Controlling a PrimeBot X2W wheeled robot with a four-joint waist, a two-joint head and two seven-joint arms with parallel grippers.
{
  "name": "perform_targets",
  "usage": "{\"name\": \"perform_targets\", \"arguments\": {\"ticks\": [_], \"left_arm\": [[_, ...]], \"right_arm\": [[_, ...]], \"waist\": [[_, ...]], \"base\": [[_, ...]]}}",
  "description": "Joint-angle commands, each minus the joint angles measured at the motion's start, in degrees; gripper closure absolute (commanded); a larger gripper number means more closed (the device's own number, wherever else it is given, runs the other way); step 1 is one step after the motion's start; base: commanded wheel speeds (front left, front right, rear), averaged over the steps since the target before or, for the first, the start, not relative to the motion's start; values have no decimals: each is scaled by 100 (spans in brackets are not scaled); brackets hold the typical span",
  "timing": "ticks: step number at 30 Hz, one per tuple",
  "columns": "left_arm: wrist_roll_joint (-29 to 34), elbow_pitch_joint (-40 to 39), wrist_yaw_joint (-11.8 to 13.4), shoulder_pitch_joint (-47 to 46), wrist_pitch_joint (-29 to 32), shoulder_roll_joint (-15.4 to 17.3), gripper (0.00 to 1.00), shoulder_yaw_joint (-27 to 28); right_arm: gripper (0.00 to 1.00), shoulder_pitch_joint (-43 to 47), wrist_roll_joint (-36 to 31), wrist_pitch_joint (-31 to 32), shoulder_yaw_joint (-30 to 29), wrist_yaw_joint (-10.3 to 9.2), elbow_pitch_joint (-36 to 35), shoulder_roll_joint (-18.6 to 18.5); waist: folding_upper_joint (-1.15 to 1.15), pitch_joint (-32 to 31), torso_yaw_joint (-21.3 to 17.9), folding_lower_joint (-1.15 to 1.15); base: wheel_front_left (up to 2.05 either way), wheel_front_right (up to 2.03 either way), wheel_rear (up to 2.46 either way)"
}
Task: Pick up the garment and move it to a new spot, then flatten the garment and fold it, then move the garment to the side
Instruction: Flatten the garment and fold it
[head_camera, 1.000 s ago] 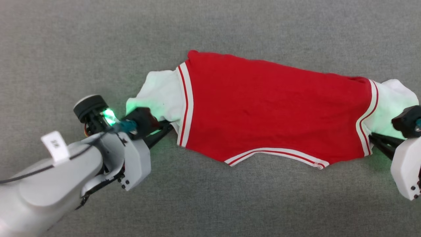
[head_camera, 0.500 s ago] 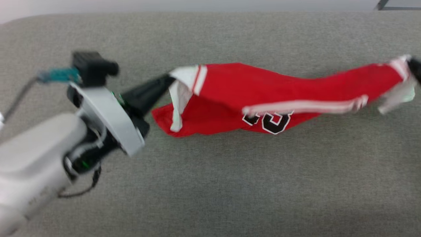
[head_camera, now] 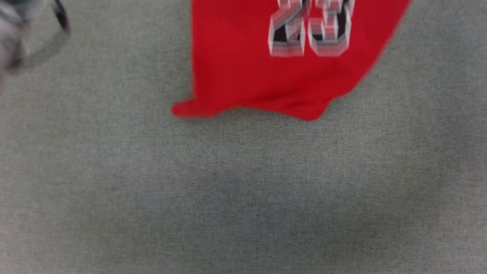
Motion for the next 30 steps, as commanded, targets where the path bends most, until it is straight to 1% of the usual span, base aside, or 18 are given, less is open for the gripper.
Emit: {"name": "perform_targets", "arguments": {"ticks": [1, 4, 7, 9, 13, 14, 16, 18, 20, 21, 23, 27, 30], "left_arm": [[79, 390, 13, -485, -232, -79, 100, 213], [258, 725, 13, -1052, -447, -151, 100, 466], [191, 616, 13, -1254, -521, -213, 100, 739], [198, 530, 13, -1219, -528, -207, 100, 778], [123, 51, 13, -609, -451, -96, 100, 644], [183, -110, 13, -418, -416, -15, 100, 538], [84, -478, 13, 33, -393, 97, 100, 419], [127, -838, 13, 600, -377, 282, 100, 200], [-2, -1216, 13, 1223, -422, 385, 100, 84], [42, -1402, 13, 1509, -446, 474, 100, -18], [-34, -1753, 13, 2112, -481, 579, 100, -131], [89, -2368, 13, 3168, -528, 854, 100, -423], [165, -2716, 13, 3822, -543, 1124, 100, -515]], "right_arm": [[100, -523, -297, -274, -163, -10, 249, 91], [100, -1192, -607, -676, -338, -10, 596, 297], [100, -1573, -771, -989, -380, -11, 844, 367], [100, -1602, -802, -1046, -329, -11, 908, 363], [100, -1347, -634, -1084, 24, -10, 985, 309], [100, -1190, -535, -1060, 142, -10, 959, 298], [100, -818, -346, -967, 406, -9, 846, 206], [100, -353, -154, -820, 627, -9, 662, 59], [100, 227, 76, -614, 827, -9, 421, -90], [100, 528, 192, -512, 907, -9, 279, -176], [100, 1148, 411, -277, 992, -9, -45, -363], [100, 2483, 857, 327, 1040, -9, -866, -728], [100, 3450, 1075, 807, 874, -9, -1506, -983]], "waist": [[0, 209, -23, 0], [0, 182, -28, 0], [0, 67, -8, 0], [0, 18, 9, 0], [0, -150, 51, 0], [0, -187, 47, 0], [0, -254, 39, 0], [0, -301, 36, 0], [0, -362, 37, 0], [0, -396, 32, 0], [0, -489, 24, 0], [0, -708, 1, 0], [0, -875, -35, 0]], "base": [[0, 0, 0], [0, 0, 0], [0, 0, 0], [0, 0, 0], [0, 0, 0], [0, 0, 0], [0, 0, 0], [0, 0, 0], [0, 0, 0], [0, 0, 0], [0, 0, 0], [0, 0, 0], [0, 0, 0]]}}
